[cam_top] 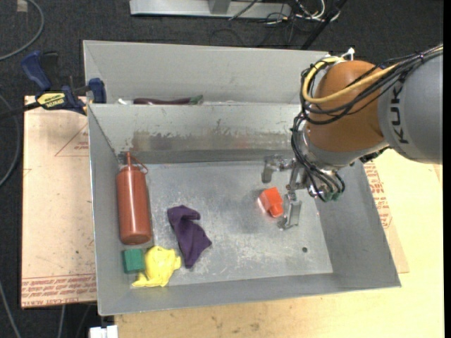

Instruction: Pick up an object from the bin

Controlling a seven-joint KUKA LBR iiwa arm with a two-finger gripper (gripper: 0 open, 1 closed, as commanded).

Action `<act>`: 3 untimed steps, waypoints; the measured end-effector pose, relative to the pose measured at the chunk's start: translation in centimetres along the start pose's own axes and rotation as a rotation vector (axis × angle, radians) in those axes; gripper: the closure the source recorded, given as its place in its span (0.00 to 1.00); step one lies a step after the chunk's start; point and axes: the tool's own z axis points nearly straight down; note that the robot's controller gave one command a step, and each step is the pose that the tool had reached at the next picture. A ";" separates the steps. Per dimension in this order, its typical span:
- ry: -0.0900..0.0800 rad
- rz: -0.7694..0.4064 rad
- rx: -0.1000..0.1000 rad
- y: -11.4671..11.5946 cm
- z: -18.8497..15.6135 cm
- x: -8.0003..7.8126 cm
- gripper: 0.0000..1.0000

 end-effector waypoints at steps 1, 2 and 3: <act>0.005 -0.060 -0.001 -0.9 2.9 -1.5 0.00; -0.006 -0.240 0.001 -2.3 4.8 -4.5 0.00; 0.000 -0.245 -0.001 -4.9 8.1 -4.4 0.00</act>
Offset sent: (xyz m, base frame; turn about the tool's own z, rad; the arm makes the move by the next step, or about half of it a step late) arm 0.0622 -0.0295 -0.0652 -0.2973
